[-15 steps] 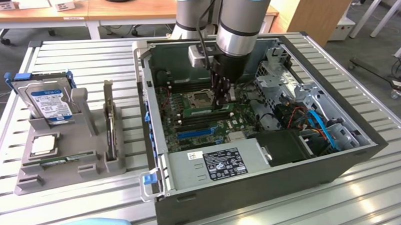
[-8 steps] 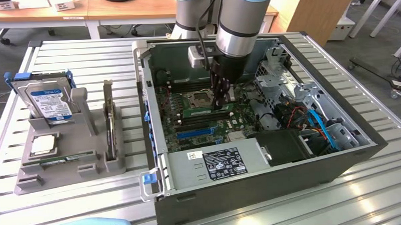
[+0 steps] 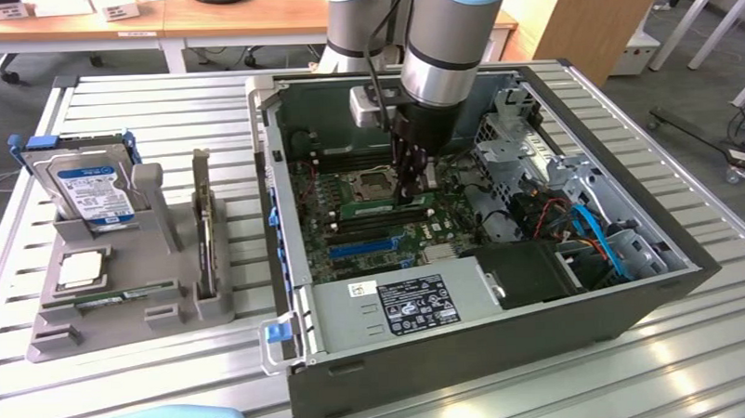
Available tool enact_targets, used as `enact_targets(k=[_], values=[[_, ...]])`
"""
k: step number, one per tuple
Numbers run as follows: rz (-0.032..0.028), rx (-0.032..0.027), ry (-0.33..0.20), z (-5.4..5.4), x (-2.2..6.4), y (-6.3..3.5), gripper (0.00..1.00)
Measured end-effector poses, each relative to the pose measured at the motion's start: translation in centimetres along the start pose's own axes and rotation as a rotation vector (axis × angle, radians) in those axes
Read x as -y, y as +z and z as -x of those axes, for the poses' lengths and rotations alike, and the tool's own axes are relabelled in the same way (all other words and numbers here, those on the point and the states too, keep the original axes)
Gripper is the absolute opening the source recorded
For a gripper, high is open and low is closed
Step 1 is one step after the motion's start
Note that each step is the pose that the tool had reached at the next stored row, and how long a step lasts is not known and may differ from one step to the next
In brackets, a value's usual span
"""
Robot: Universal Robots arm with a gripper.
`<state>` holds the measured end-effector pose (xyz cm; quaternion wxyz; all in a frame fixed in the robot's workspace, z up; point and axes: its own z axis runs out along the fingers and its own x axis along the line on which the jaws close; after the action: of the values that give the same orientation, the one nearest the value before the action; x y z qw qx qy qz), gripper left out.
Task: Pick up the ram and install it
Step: 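Insert the ram into the slot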
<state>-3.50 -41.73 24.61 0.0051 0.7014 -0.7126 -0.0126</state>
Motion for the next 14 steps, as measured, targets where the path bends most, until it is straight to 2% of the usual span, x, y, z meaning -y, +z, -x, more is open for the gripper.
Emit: enact_targets(k=[14], values=[[-0.0006,-0.0002,0.0,0.12,0.0,0.22,0.11]])
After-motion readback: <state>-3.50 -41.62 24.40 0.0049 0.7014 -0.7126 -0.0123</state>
